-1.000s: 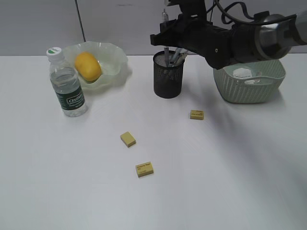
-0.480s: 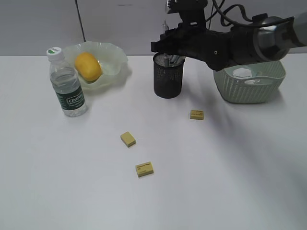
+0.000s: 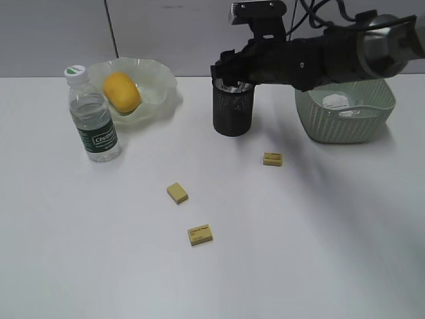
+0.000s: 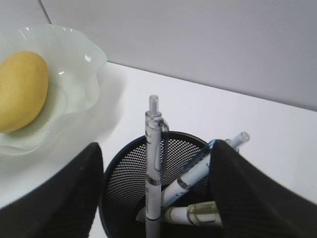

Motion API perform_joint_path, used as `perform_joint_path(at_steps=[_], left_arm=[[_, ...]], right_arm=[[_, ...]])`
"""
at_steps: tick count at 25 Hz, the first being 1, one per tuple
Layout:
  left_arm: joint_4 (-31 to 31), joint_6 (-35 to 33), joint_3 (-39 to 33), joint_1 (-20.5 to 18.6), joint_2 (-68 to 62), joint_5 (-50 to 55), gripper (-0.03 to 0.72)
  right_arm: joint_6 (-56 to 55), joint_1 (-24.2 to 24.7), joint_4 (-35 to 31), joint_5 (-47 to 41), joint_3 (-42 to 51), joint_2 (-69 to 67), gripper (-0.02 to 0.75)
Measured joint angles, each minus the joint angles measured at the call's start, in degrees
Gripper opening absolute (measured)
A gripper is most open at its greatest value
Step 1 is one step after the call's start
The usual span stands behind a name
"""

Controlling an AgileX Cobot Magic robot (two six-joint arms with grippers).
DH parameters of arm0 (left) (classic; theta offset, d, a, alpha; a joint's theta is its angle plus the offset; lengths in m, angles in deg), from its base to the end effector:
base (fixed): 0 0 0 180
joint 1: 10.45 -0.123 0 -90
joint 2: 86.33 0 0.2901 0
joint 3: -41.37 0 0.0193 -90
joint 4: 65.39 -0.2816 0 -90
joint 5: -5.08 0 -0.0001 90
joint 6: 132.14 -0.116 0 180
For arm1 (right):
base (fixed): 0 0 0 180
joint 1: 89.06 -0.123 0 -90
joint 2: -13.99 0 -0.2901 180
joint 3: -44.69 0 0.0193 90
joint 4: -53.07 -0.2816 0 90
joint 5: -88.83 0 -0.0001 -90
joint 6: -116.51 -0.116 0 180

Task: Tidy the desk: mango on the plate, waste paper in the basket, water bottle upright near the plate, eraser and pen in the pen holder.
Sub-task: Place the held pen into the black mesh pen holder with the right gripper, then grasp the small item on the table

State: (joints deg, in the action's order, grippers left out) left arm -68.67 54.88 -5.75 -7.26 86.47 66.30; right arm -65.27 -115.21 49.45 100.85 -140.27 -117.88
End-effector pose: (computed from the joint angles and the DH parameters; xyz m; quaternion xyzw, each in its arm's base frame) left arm 0.0345 0.0039 0.2893 -0.0300 0.8450 -0.0190 0.5335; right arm 0.4814 0.2347 0.1364 -0.1489 0.8297 0.1405 0.5193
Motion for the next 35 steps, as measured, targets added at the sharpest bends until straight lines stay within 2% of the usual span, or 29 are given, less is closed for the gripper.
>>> perform_joint_path(at_steps=[7, 11, 14, 19, 22, 25, 29, 35], left_arm=[[-0.02, 0.00, 0.00, 0.00, 0.00, 0.00, 0.253], [-0.02, 0.00, 0.00, 0.00, 0.00, 0.00, 0.253], [-0.02, 0.00, 0.00, 0.00, 0.00, 0.00, 0.251], [-0.02, 0.00, 0.00, 0.00, 0.00, 0.00, 0.250], [-0.02, 0.00, 0.00, 0.00, 0.00, 0.00, 0.250], [-0.02, 0.00, 0.00, 0.00, 0.00, 0.00, 0.250], [-0.02, 0.00, 0.00, 0.00, 0.00, 0.00, 0.250], [-0.02, 0.00, 0.00, 0.00, 0.00, 0.00, 0.249]], right_arm=[[-0.05, 0.00, 0.06, -7.47, 0.05, 8.54, 0.490], [-0.10, 0.00, 0.46, -17.61, -0.92, 12.55, 0.459], [-0.10, 0.00, 0.46, -31.56, -4.42, 14.84, 0.438], [-0.10, 0.00, 0.21, -59.78, -13.14, 16.38, 0.399], [-0.70, 0.07, 0.21, -69.25, -16.51, 16.96, 0.379], [-2.72, 1.06, 0.03, -74.50, -17.26, 17.21, 0.372], [-3.79, 4.97, -0.03, -80.48, -17.28, 17.21, 0.371], [-3.20, 13.43, 0.09, -81.06, -17.33, 17.21, 0.369]])
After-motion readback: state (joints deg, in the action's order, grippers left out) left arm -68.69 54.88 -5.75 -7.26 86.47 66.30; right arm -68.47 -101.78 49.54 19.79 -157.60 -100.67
